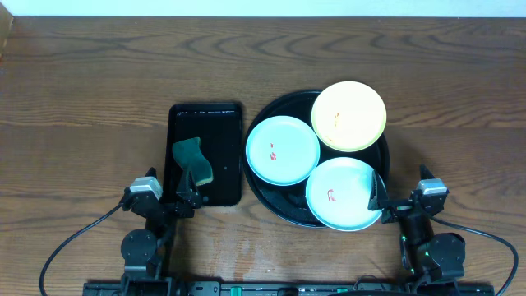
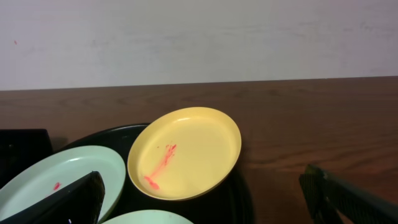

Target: Clean dirty plates on tray and stack at the side

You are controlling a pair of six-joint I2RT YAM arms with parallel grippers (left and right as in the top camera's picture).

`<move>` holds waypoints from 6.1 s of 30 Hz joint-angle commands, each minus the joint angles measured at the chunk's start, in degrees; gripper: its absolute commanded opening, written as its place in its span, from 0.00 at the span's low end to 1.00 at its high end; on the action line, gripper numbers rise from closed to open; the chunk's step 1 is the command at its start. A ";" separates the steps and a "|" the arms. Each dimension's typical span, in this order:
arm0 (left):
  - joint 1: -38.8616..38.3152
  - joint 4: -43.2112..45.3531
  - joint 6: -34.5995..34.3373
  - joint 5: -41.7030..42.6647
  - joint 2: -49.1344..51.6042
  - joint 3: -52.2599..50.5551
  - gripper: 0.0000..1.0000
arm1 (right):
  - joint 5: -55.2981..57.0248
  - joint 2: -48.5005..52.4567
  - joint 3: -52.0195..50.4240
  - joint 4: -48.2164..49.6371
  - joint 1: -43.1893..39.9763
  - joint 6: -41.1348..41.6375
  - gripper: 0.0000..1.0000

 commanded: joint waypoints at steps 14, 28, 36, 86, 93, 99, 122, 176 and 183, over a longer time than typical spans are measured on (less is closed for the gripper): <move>0.28 -2.58 0.92 1.01 -0.46 -0.44 0.84 | -0.24 -0.31 -0.22 -0.04 0.74 0.50 0.99; 0.28 -2.58 0.92 1.01 -0.46 -0.44 0.85 | -0.24 -0.31 -0.22 -0.04 0.74 0.52 0.99; 0.28 -2.29 0.92 1.01 -0.46 -0.44 0.84 | -0.22 -0.31 -0.22 0.31 0.74 0.50 0.99; -0.48 -53.02 -5.92 -0.15 78.95 58.36 0.73 | -35.10 63.87 62.62 -46.38 0.81 3.50 0.90; -0.48 -43.06 -6.64 0.70 94.47 58.36 0.46 | -35.15 63.89 62.62 -47.76 0.79 3.52 0.80; -0.48 -38.84 -7.08 0.61 103.93 58.38 0.43 | -34.97 63.89 62.60 -48.61 0.79 3.52 0.78; -1.05 -43.25 -0.76 7.26 92.70 59.10 0.50 | -33.94 63.89 62.60 -48.72 0.79 3.52 0.78; -1.03 -34.73 -3.21 6.38 94.27 50.84 0.50 | -8.83 98.01 62.42 -31.12 14.25 7.98 0.54; -1.03 -33.11 -3.19 6.40 97.44 50.95 0.08 | -8.83 98.01 62.42 -31.12 15.06 7.54 0.53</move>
